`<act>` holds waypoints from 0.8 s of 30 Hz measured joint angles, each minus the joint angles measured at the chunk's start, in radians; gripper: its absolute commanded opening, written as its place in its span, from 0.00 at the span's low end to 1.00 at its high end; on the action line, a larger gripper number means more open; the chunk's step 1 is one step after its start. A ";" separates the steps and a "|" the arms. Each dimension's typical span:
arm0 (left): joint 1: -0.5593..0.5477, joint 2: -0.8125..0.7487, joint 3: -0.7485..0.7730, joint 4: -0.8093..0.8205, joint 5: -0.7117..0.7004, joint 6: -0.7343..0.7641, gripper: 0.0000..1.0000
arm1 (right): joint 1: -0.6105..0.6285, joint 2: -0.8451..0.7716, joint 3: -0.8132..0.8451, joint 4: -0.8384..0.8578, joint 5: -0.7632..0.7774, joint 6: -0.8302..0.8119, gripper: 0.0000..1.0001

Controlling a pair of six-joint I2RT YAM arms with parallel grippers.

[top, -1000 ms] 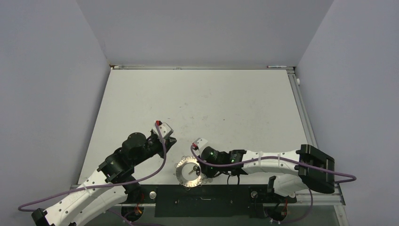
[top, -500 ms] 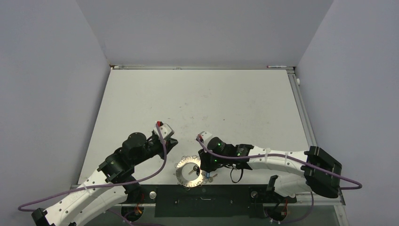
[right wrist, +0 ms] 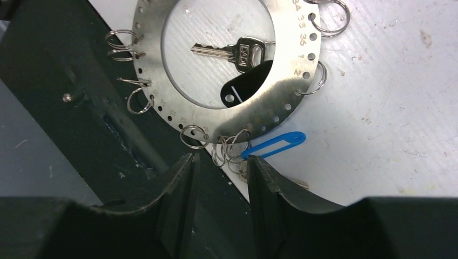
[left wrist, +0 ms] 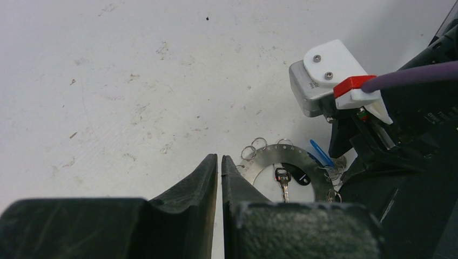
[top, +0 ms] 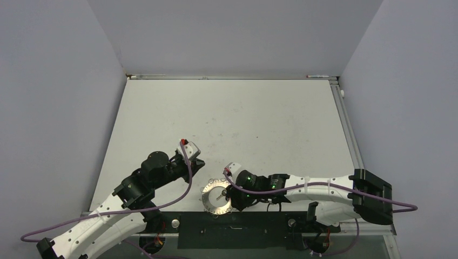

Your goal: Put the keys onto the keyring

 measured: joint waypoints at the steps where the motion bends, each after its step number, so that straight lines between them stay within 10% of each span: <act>1: 0.000 0.000 0.000 0.000 0.001 0.000 0.05 | 0.006 0.008 0.000 -0.002 0.009 0.000 0.39; 24: 0.000 -0.001 0.000 0.000 0.006 0.000 0.05 | 0.085 0.118 0.078 -0.055 0.135 -0.001 0.29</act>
